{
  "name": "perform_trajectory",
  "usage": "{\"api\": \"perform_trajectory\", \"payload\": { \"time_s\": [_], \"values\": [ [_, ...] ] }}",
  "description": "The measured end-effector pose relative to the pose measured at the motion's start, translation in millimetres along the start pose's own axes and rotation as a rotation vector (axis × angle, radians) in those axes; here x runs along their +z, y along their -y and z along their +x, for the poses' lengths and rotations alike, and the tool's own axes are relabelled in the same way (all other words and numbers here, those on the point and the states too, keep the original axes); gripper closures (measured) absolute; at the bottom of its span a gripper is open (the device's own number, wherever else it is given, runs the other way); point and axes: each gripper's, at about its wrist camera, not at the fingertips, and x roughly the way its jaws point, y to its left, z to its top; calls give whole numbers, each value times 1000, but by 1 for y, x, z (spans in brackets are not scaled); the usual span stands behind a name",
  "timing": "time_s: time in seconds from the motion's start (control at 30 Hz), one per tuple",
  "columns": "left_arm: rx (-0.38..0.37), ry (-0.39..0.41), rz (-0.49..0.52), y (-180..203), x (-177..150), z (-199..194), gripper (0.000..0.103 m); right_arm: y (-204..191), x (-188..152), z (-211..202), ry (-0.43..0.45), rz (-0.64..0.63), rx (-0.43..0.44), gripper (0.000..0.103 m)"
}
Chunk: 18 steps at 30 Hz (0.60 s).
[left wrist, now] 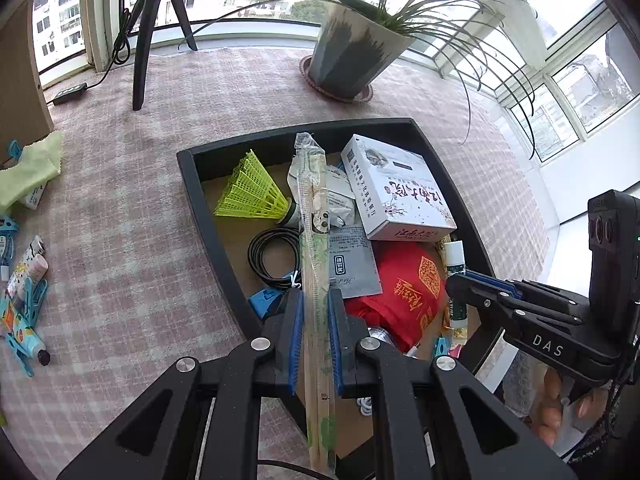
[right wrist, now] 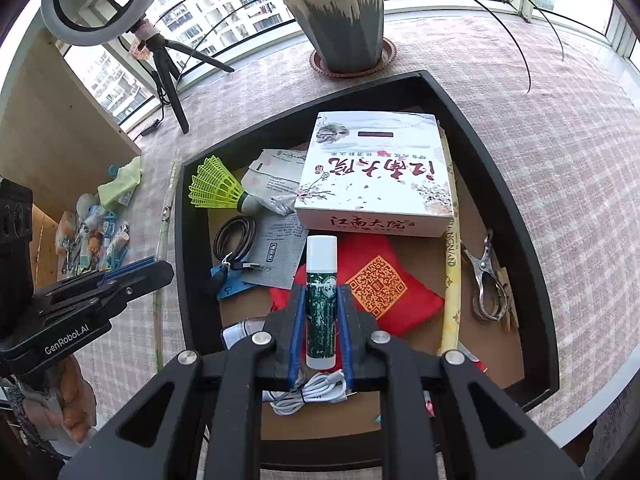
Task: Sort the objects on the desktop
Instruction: 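Carry chopsticks and lip balm into the tray and open both grippers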
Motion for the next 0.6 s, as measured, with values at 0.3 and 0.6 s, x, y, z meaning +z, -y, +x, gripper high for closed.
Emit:
{"api": "perform_trajectory", "payload": {
  "time_s": [0.3,0.6],
  "values": [
    [90,8,57,16,-3,12,52,11,-2,-9,50,6,-10,55],
    [164,25,-91,-54,-17,-3,52,-38,3,5,32,-85,57,55]
  ]
}}
